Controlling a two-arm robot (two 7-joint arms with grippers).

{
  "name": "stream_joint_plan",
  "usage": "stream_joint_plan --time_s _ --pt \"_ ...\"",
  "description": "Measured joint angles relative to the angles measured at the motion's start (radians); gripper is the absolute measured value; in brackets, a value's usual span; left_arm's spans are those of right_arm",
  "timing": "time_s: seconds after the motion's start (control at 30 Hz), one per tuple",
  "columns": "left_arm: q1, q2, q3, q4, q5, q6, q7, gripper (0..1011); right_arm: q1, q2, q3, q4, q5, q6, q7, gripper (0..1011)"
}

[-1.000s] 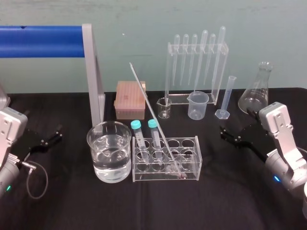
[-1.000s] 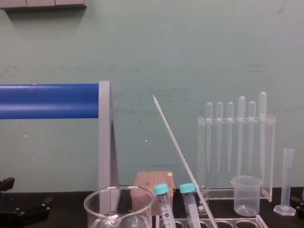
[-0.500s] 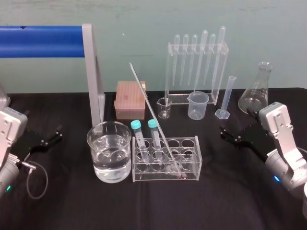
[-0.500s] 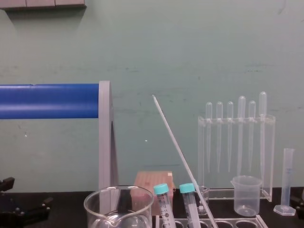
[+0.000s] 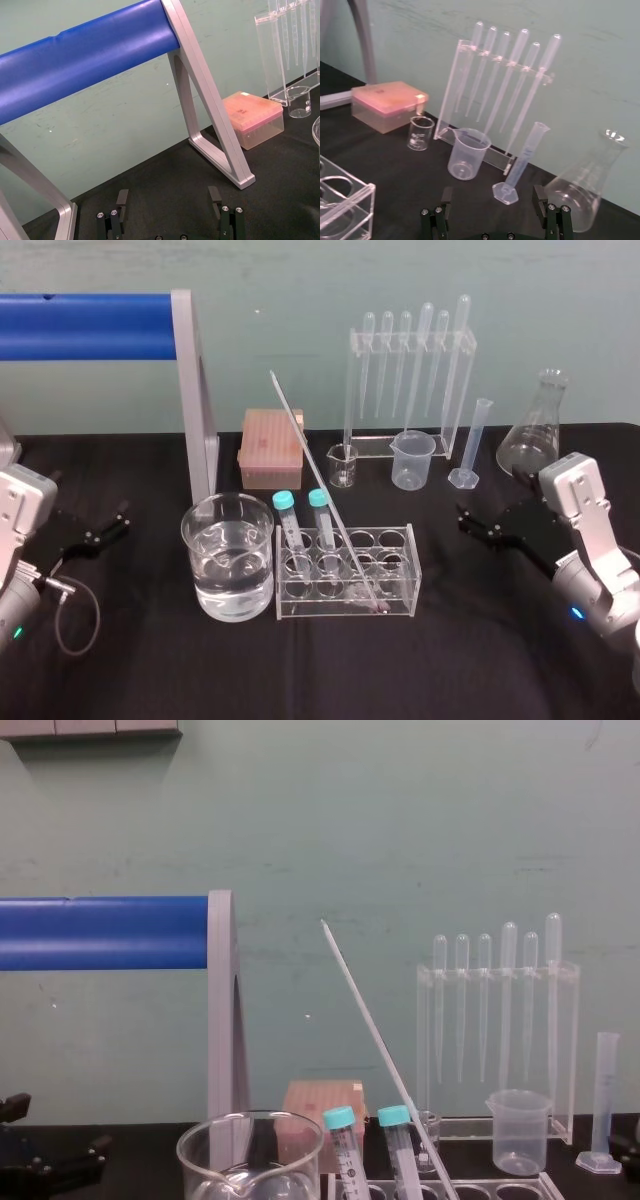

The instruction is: Hold the thermometer with one hand and immerse one end into the beaker, then reinsert it into the test tube rack.

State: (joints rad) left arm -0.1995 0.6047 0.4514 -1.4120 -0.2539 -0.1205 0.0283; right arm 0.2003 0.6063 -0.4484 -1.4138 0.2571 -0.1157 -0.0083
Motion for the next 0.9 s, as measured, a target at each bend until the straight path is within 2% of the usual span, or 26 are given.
stream_joint_plan --time_s 0.1,0.13,0.2,0.23,0.3,0.33,0.43,0.53,0.73,0.87,0.9 --pt "0.000 0.000 0.000 0.000 0.000 0.000 0.000 1008 0.000 0.002 0.022 -0.019 0.062 0.033 0.065 1003" --pt "0.000 0.000 0.000 0.000 0.000 0.000 0.000 1008 -0.001 0.003 0.044 -0.034 0.120 0.066 0.111 1003" --pt "0.000 0.000 0.000 0.000 0.000 0.000 0.000 1008 -0.002 0.004 0.062 -0.051 0.181 0.106 0.162 1003" --pt "0.000 0.000 0.000 0.000 0.000 0.000 0.000 1008 -0.001 0.006 0.079 -0.068 0.234 0.145 0.204 1003" --pt "0.000 0.000 0.000 0.000 0.000 0.000 0.000 1008 0.003 0.009 0.094 -0.087 0.281 0.183 0.248 1003" --pt "0.000 0.000 0.000 0.000 0.000 0.000 0.000 1008 0.008 0.013 0.105 -0.106 0.326 0.223 0.293 1003" --pt "0.000 0.000 0.000 0.000 0.000 0.000 0.000 1008 0.026 0.017 0.114 -0.140 0.380 0.279 0.373 1003" --pt "0.000 0.000 0.000 0.000 0.000 0.000 0.000 1008 0.045 0.022 0.107 -0.164 0.403 0.307 0.430 1003" --pt "0.000 0.000 0.000 0.000 0.000 0.000 0.000 1008 0.121 0.034 0.042 -0.210 0.434 0.349 0.566 1003" --pt "0.000 0.000 0.000 0.000 0.000 0.000 0.000 1008 0.170 0.019 0.002 -0.199 0.433 0.367 0.594 1003" --pt "0.000 0.000 0.000 0.000 0.000 0.000 0.000 1008 0.193 0.006 -0.016 -0.187 0.428 0.376 0.595 1003"
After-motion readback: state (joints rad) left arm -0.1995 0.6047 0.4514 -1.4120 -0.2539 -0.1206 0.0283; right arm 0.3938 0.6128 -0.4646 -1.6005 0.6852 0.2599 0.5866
